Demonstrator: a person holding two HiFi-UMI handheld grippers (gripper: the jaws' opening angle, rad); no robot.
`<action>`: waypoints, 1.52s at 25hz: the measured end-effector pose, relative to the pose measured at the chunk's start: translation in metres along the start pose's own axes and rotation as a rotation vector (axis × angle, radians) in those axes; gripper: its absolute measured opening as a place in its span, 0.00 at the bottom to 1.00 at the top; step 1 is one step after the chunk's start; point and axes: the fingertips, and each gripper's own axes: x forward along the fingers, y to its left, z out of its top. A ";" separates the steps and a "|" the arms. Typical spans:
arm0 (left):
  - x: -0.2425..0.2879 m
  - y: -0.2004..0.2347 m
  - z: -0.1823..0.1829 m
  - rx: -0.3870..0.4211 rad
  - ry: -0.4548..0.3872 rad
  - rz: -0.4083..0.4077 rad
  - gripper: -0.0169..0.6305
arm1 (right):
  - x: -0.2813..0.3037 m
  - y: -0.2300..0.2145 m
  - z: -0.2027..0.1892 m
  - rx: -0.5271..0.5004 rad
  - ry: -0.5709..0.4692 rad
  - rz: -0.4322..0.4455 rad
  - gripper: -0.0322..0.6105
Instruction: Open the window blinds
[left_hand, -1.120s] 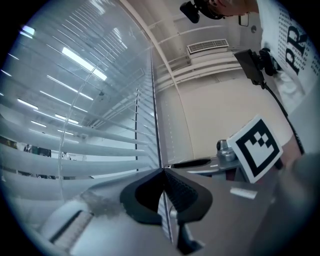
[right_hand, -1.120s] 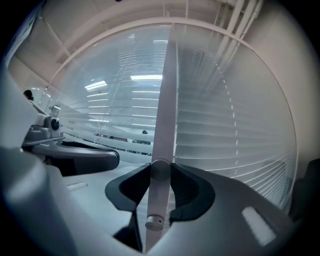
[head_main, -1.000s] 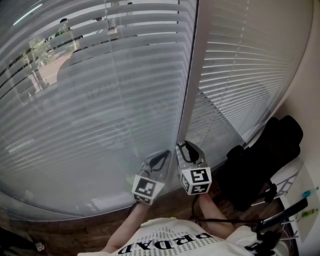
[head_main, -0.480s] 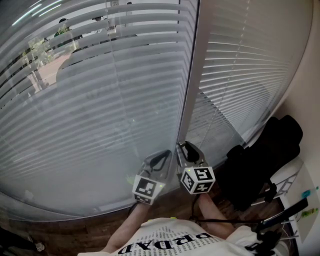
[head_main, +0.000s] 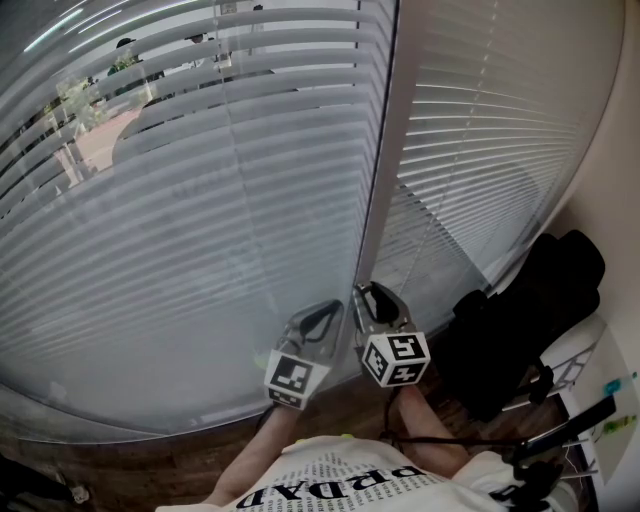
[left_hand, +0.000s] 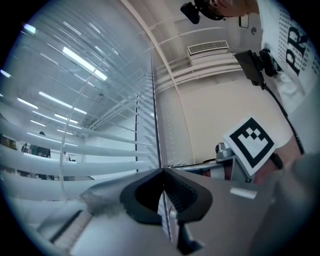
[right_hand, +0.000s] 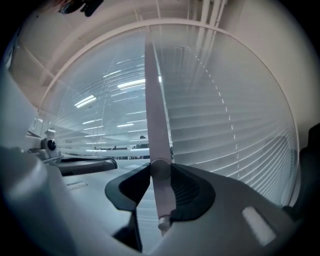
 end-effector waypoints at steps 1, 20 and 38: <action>0.000 0.000 0.000 0.001 0.000 0.001 0.02 | -0.001 0.000 0.000 -0.049 0.013 -0.001 0.26; -0.003 -0.001 0.001 -0.014 -0.002 0.006 0.01 | -0.001 0.012 0.004 -0.588 0.077 -0.012 0.26; -0.003 -0.002 0.003 -0.034 -0.009 0.009 0.01 | -0.002 0.001 0.004 0.003 0.008 0.021 0.26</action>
